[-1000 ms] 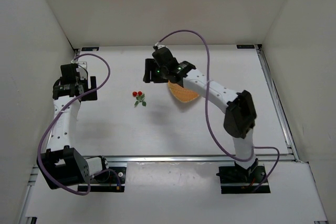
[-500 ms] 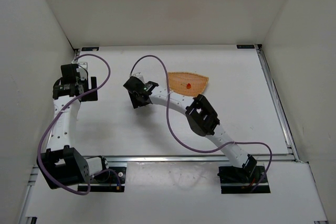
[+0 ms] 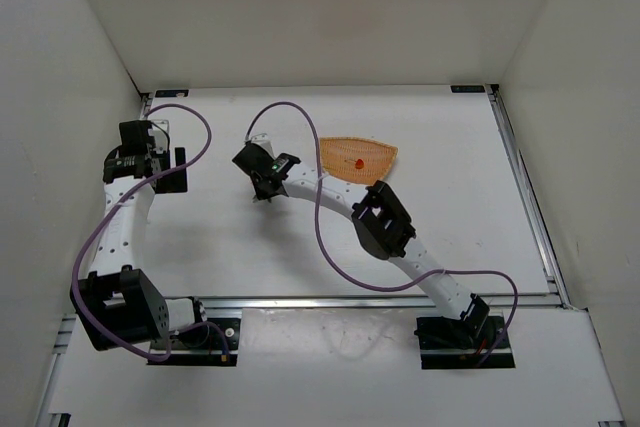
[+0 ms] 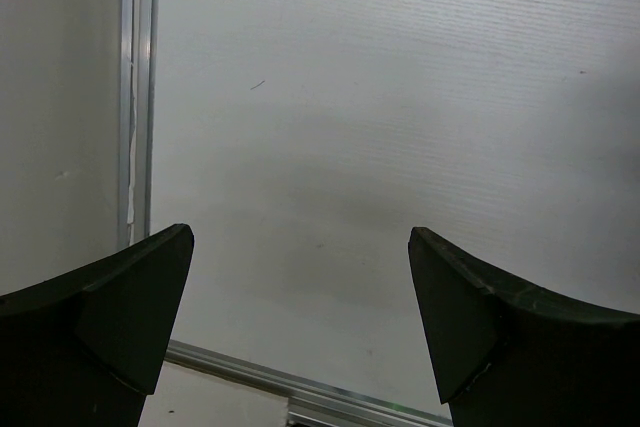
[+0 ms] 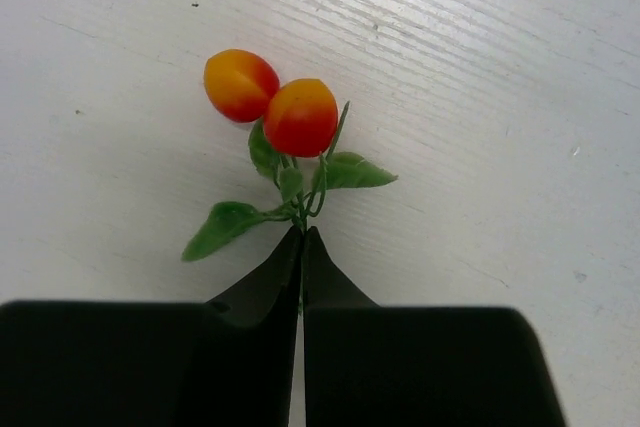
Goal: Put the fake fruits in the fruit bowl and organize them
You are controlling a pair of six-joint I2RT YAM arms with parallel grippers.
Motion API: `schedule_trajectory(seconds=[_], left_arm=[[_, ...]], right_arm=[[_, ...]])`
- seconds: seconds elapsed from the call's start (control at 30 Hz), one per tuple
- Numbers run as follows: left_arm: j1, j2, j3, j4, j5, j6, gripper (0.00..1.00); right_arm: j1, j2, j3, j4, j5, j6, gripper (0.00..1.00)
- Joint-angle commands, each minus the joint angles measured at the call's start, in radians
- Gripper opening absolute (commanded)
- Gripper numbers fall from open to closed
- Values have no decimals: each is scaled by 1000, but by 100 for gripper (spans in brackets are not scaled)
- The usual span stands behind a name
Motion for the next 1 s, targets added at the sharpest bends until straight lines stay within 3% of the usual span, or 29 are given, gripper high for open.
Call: schedule_trajectory(seconds=[0.0,0.17,0.4,0.53,0.73,0.97], left_arm=[[-2,-12,30,-3,-22,-8,100],[-2,-12,21,-12,-32,-8,100],[-2,-21,21,-12,-42,-8,100],[-2,-30,21,-12,-42,-8,100],[-2,-30,12,-12,-42,1,100],[-2,-30,12,-12,-32,1,100]], right_arm=[[4,-21,-9,-16,-60,-27,0],[4,-218,-135,107,-97,-41,0],[-6,-355,-155,127,-97,-41,0],[-86,-418,-187,127,-88,12,0],[-236,-561,-403,150,-62,68,0],[-356,-582,-553,150,-88,86,0]])
